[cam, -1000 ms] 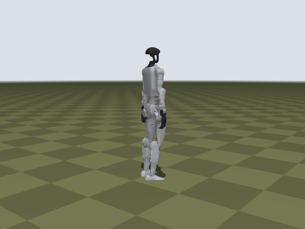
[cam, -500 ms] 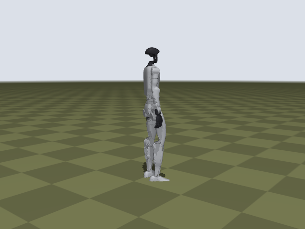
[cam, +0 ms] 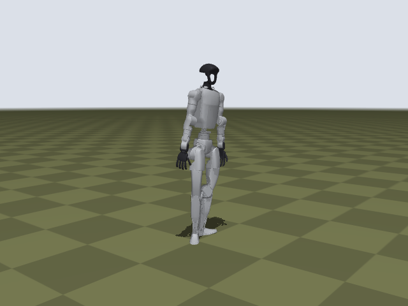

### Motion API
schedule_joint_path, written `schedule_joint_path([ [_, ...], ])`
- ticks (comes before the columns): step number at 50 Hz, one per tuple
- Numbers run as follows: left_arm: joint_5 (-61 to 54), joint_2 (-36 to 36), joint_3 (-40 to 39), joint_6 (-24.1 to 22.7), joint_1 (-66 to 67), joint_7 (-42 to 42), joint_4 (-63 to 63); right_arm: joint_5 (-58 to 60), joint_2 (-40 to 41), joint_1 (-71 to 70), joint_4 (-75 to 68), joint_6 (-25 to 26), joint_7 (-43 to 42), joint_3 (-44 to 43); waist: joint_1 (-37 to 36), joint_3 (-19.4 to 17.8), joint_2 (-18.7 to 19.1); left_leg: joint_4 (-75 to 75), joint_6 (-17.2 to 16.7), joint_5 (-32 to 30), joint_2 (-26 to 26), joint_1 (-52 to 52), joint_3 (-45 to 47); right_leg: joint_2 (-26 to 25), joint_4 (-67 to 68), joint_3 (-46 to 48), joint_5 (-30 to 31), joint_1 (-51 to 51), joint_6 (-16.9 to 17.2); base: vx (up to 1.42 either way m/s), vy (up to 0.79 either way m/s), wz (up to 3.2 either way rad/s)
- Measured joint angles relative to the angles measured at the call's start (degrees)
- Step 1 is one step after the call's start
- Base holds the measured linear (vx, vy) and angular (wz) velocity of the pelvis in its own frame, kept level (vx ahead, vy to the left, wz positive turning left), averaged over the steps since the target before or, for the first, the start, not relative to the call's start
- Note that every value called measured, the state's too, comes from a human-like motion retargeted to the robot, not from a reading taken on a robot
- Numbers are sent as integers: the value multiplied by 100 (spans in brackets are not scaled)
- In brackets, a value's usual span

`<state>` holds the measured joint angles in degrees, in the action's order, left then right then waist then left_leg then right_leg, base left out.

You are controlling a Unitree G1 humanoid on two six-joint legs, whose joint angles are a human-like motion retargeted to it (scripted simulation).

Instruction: In place motions

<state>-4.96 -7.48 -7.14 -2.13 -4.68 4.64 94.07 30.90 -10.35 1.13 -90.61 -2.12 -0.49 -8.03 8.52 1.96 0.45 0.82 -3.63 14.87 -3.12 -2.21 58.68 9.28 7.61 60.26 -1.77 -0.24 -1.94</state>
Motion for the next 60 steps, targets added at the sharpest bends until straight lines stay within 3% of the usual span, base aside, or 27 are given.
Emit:
schedule_joint_path([
  [3, 6, 34, -11, 9, 46, -7, -18, 51, 21, 64, -74, 72, 34, -29, -61, 141, -108, 8, -80, 18, 133, -80, 152, -179, -445, -161, -47, 27, -3, -8, -15, -101],
  [6, -60, 158, -1, -3, 72, -64, -10, 205, 72, 63, 24, 120, 113, -112, -10, 216, 17, 10, -153, -35, 23, -103, 252, -197, -430, -727, -18, -177, -35, -12, -16, -56],
  [14, 152, 211, 119, 58, 117, 32, -64, 366, 227, -120, 554, 77, 399, 140, 771, 184, 232, 87, -347, -243, -198, -400, 674, -519, -718, -1134, -118, -122, -133, -13, -13, -30],
  [20, 431, 68, 280, 229, 233, -54, -165, 319, 353, -78, 660, 76, 576, 213, 565, 216, 33, 425, -322, -631, -398, -771, 534, -643, -828, -1560, -181, -11, -252, 0, -24, -75],
  [23, 319, 1, 140, 223, 345, -97, -242, 453, 395, -115, 649, 60, 604, 366, 396, 177, -341, 980, 74, -1108, -512, -994, 317, -450, -830, -1834, -196, 105, -302, -1, -26, -107],
  [28, 105, -27, -112, 201, 396, -171, -240, 704, 349, -276, 604, 29, 631, 477, 146, 39, -861, 3257, 1348, -1210, -1224, -441, -908, -25, -779, -2281, -174, 252, -312, -1, -21, -100],
  [30, 74, 15, -187, 206, 392, -172, -207, 764, 288, -345, 569, 40, 587, 465, 38, 7, -856, 4032, 1457, -1127, -1542, -51, -1513, -45, -774, -2431, -141, 221, -348, -3, -8, -107],
  [35, 137, 196, -217, 221, 403, -137, -209, 622, 126, -491, 465, 77, 444, 357, -333, -115, -685, 4447, 1290, -920, -997, 946, -3293, -124, -687, -2928, -16, 23, -402, -4, -6, -127],
  [39, 315, 244, -63, 210, 396, -199, -207, 522, 43, -439, 444, 74, 456, 273, -536, -187, -622, 3397, 996, -365, -504, 975, -3549, -145, -675, -3186, 54, -28, -390, 2, -2, -92],
  [42, 376, 275, 9, 207, 409, -208, -172, 613, 19, -354, 413, 115, 378, 208, -588, -154, -449, 2224, 757, -303, -125, 975, -3909, -340, -716, -3278, 70, -27, -387, 9, 0, -59],
  [43, 373, 280, 17, 203, 424, -203, -170, 628, 18, -323, 398, 122, 337, 200, -613, -162, -385, 1782, 699, -364, -22, 927, -3934, -428, -719, -3345, 65, -6, -394, 15, 1, -72],
  [45, 374, 294, 17, 191, 477, -198, -180, 627, 18, -258, 361, 136, 297, 194, -641, -187, -360, 1100, 1096, -690, 300, 812, -3966, -471, -714, -3505, 45, 84, -382, 22, 3, -70],
  [47, 393, 299, -24, 194, 554, -167, -166, 640, 20, -173, 336, 172, 313, 205, -509, -101, -248, 1022, 625, -714, 129, 643, -3936, -567, -688, -3547, 7, 115, -371, 27, 4, -43],
  [48, 400, 303, -48, 201, 594, -150, -154, 636, 33, -118, 339, 191, 310, 229, -491, -52, -232, 852, 605, -859, 127, 619, -3872, -583, -677, -3614, -2, 113, -366, 26, 3, -32],
  [50, 408, 293, -113, 236, 616, -108, -123, 543, 111, -24, 337, 254, 254, 240, -246, 54, -174, 480, 750, -929, 314, 453, -3893, -613, -650, -3560, -49, 113, -333, 20, 3, 0],
  [60, 307, 200, -174, 239, 545, -13, -209, 707, 241, 83, 180, 594, 516, 351, -166, 260, -103, 138, 815, -778, 466, 179, -3594, -621, -606, -3868, -41, 42, -220, 15, 4, -28],
])
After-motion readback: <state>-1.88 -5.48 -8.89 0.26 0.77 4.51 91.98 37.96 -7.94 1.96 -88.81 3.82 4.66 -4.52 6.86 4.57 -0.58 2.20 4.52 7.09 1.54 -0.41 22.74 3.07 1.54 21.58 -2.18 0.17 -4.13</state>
